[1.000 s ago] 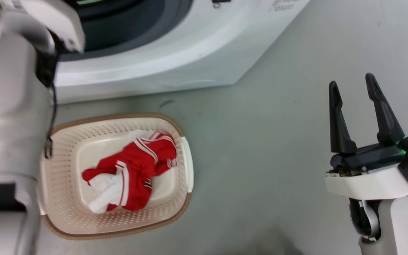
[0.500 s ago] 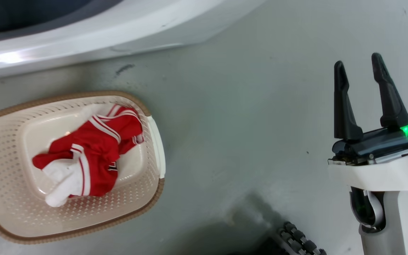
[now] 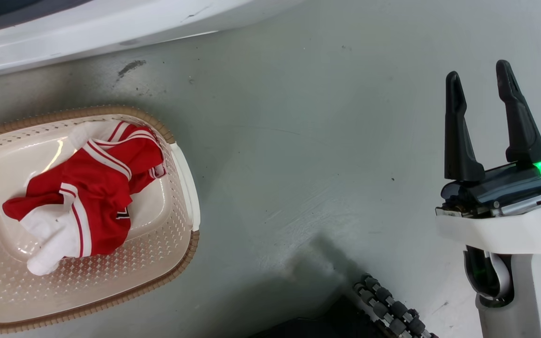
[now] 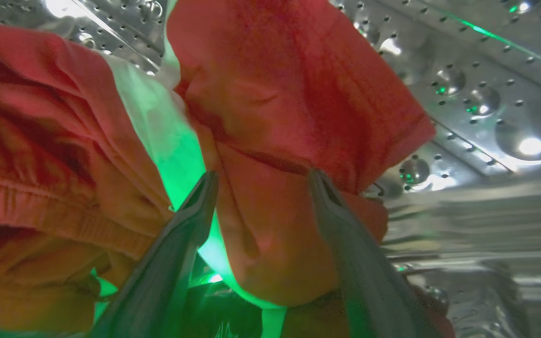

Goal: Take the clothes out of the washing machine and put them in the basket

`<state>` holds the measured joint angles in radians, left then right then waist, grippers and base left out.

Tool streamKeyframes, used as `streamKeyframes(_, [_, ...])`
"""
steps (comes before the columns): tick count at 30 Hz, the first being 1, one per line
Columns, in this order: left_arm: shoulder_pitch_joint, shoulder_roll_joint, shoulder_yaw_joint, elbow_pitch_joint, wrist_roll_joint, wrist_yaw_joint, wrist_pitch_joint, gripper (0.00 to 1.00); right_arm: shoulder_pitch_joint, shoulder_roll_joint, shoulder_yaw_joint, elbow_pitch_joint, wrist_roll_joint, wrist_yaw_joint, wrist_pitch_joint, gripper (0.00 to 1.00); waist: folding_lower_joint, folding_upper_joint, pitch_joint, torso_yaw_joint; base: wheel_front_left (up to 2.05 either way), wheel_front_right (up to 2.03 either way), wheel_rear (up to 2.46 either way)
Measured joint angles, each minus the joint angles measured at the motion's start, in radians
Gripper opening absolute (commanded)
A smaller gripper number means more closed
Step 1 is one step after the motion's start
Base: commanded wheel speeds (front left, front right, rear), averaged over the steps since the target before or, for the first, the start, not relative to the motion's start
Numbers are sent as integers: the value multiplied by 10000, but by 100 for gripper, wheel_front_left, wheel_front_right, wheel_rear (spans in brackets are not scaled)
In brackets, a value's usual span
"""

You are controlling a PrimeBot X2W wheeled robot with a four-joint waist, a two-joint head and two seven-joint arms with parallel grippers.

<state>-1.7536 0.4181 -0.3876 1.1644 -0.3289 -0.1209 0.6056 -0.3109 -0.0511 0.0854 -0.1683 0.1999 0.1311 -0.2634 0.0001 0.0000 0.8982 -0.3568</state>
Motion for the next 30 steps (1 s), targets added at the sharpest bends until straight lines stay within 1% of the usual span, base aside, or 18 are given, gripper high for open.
streamKeyframes(4, [-32, -19, -150, -52, 98, 293, -31, 100, -8, 0, 0, -35, 21, 0, 0, 100, 0, 0, 66, -33, 0, 0, 0])
streamKeyframes(7, [-4, -71, -222, -207, 140, 426, 4, 100, -7, 0, -31, -52, 21, 0, 0, 100, 0, 0, 84, -19, 0, 0, 0])
streamKeyframes(8, [11, -77, -257, -307, 159, 431, -10, 42, -7, 0, -42, -54, 21, 0, 0, 100, 0, 0, 97, -12, 0, 0, 0])
streamKeyframes(9, [27, -69, -288, -389, 180, 433, -21, 0, -7, 0, -44, -54, 21, 0, 0, 100, 1, 0, 105, -10, 0, 0, 0])
streamKeyframes(15, [202, 23, -307, -736, 140, 550, -84, 0, -8, 0, -27, -42, 21, 0, 0, 100, 0, 0, 95, -18, 0, 0, 0])
streamKeyframes(20, [474, 148, -332, -1083, 100, 606, -614, 0, -12, 0, -46, -10, 6, 0, 0, 100, 0, 0, -28, 37, 0, 0, 0])
streamKeyframes(26, [527, 389, -320, -1264, -65, 385, -1340, 0, -13, 0, -36, 56, -174, 0, 0, 100, 0, 0, -383, 232, 0, 0, 0])
streamKeyframes(30, [747, 389, -322, -1187, -278, 150, -1919, 0, -16, 2, -69, 123, -334, 0, 0, 100, 0, 0, -684, 448, 0, 0, 0])
